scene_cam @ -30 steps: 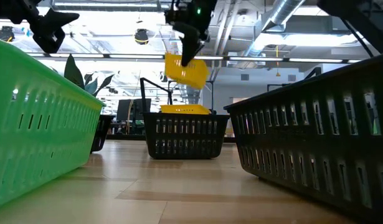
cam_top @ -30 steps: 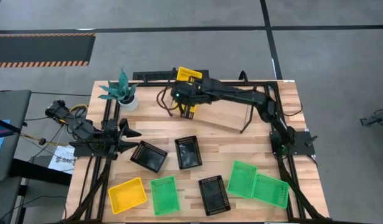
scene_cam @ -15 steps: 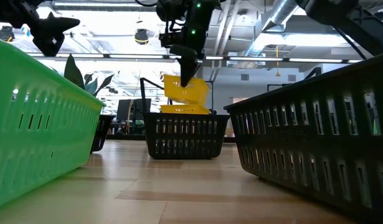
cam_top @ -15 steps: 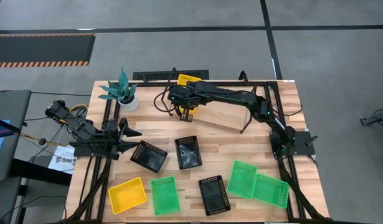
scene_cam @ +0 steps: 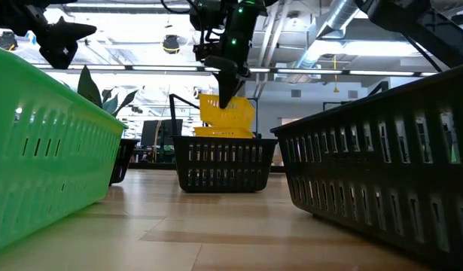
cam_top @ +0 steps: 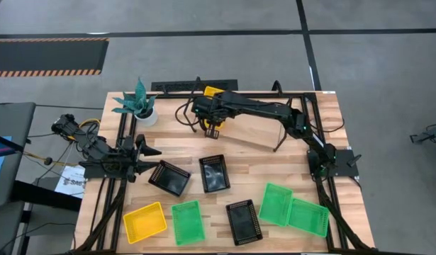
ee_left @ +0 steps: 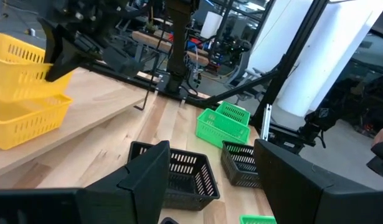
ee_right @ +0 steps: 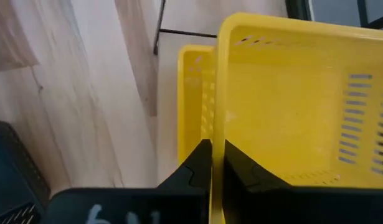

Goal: Stack baskets on shelf by color
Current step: Stack the top yellow bin on top of the yellow bin on the shelf, then put the left black bin into the shelf

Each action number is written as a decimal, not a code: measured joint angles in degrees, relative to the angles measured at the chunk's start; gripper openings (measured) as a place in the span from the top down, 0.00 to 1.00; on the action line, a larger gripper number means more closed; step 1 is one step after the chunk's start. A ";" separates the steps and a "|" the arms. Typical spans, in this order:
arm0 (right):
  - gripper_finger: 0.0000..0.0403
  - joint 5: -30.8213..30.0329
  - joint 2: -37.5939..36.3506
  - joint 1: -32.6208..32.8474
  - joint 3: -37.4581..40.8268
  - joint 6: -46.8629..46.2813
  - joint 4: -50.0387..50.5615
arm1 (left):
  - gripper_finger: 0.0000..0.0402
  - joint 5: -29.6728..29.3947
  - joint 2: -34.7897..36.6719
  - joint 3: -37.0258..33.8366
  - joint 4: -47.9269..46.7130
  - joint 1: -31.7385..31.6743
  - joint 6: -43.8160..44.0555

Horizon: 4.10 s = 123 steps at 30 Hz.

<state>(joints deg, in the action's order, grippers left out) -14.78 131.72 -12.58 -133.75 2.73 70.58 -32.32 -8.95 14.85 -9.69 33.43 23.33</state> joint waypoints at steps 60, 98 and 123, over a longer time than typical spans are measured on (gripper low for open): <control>0.50 5.95 2.30 24.71 0.11 -0.35 -31.09 | 0.45 11.56 -0.02 0.02 -5.02 0.01 14.02; 0.57 6.51 14.80 24.44 0.09 17.28 -27.30 | 0.45 9.84 -0.13 0.02 -11.43 0.00 18.49; 0.98 -0.38 10.63 25.75 -0.85 12.33 -24.94 | 0.45 9.43 -0.11 0.02 -11.43 0.02 17.86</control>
<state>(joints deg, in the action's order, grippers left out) -15.15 142.36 13.17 -134.61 15.06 45.64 -22.89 -9.06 14.87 -21.12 33.45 41.19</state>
